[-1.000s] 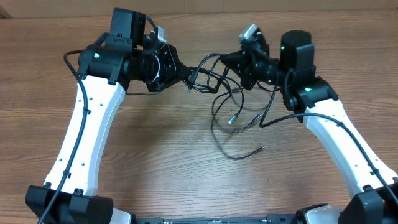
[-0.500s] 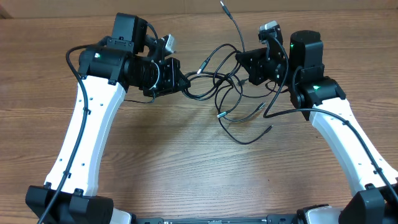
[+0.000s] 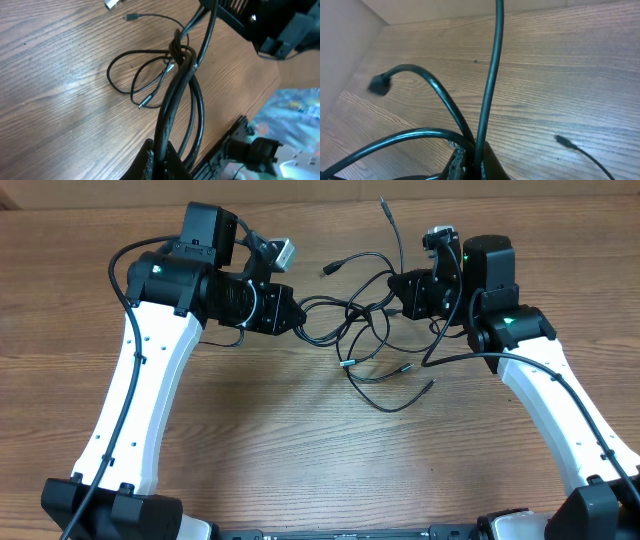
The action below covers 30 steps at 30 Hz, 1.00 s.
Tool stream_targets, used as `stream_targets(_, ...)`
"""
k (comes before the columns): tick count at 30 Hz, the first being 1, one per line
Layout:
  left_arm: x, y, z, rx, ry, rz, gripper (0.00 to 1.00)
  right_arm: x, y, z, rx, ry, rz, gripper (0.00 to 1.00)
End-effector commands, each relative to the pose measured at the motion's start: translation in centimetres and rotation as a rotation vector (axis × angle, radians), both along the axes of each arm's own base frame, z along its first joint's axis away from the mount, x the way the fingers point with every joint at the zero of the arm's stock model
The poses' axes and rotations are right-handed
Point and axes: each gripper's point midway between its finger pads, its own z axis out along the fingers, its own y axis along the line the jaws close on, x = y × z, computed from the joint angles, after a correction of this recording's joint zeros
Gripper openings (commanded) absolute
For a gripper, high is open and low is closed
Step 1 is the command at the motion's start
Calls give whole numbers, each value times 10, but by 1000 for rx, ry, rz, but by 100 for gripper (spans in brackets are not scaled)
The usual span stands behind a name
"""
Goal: Untangle cables
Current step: 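Pull the right gripper rightward, then open it to release cables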
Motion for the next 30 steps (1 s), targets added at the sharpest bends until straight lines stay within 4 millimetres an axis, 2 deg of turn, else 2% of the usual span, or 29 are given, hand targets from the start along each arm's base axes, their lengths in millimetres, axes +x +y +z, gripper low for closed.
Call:
stream_targets(1, -4, 1, 2, 15, -69, -93, 4, 10, -19, 13, -8, -26, -96, 16)
stream_targets(2, -4, 1, 2, 15, -70, -94, 4, 10, -19, 13, -8, -25, -95, 27)
stream_targets(3, -4, 1, 2, 16, -71, -95, 4, 10, -19, 13, -8, -25, -95, 44)
stream_targets(4, -4, 1, 2, 15, -72, -95, 4, 9, -19, 12, -10, -18, -95, 55)
stream_targets(6, -3, 1, 2, 15, -74, -94, 4, 7, -19, 10, -12, -8, -95, 73)
stream_targets(8, -3, 1, 2, 14, -74, -95, 4, 5, -20, 7, -16, 8, -95, 83)
stream_targets(12, -3, 1, 2, 14, -74, -94, 4, 2, -20, 3, -20, 30, -95, 92)
stream_targets(14, -3, 1, 2, 14, -74, -94, 4, 0, -20, 1, -22, 41, -94, 100)
stream_targets(22, 0, 0, 3, 8, -78, -79, 4, -19, -12, -11, -20, 117, -17, 100)
stream_targets(27, 7, -3, 8, -24, -61, -19, 4, -37, 2, -12, -28, 98, 152, 100)
stream_targets(30, 7, -11, 17, -89, -70, -43, 4, -50, 12, -11, -26, 70, 272, 100)
